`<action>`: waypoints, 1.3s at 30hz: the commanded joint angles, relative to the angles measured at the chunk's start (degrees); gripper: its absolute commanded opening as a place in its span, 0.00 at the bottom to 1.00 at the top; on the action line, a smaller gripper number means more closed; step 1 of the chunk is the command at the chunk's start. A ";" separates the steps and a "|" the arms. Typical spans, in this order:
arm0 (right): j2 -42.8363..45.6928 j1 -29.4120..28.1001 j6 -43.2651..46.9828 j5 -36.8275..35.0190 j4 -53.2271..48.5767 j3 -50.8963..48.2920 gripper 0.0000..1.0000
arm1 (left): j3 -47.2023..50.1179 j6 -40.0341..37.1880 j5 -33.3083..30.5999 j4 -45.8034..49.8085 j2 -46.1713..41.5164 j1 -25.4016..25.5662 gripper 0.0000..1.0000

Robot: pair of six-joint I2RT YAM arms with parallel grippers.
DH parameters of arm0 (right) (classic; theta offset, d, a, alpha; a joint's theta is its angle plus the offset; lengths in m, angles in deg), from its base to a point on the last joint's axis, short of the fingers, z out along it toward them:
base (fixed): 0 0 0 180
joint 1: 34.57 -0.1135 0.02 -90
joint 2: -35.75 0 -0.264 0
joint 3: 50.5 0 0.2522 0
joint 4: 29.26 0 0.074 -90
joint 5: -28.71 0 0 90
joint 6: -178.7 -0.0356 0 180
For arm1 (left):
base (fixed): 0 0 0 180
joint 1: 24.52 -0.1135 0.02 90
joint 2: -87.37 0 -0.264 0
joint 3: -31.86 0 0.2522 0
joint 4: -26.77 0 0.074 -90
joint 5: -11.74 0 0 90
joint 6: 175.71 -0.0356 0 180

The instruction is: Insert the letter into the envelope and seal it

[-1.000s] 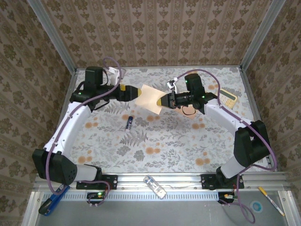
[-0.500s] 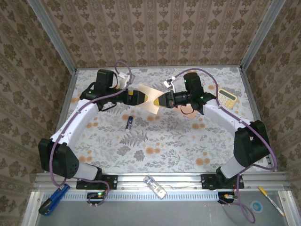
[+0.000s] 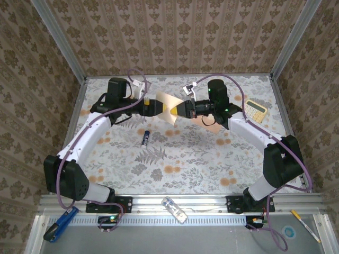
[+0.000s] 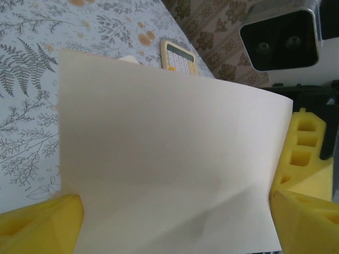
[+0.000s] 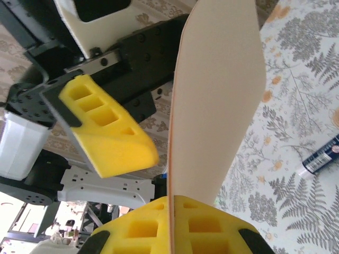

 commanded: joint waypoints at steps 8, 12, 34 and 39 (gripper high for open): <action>-2.00 -1.08 -7.45 2.70 12.67 -2.25 0.00 | 3.29 10.05 8.46 -13.71 -2.38 -1.72 0.91; -3.14 -1.40 -8.86 3.02 14.70 -2.25 0.00 | 4.29 12.78 10.92 -17.39 -2.81 -2.11 0.92; -4.82 -1.72 -10.70 3.89 12.86 1.09 0.00 | 2.47 3.23 10.40 -3.65 -3.51 -3.61 0.92; -4.16 -1.70 -8.81 3.94 8.60 1.84 0.00 | 2.72 -0.92 5.80 1.96 -3.56 -4.57 0.92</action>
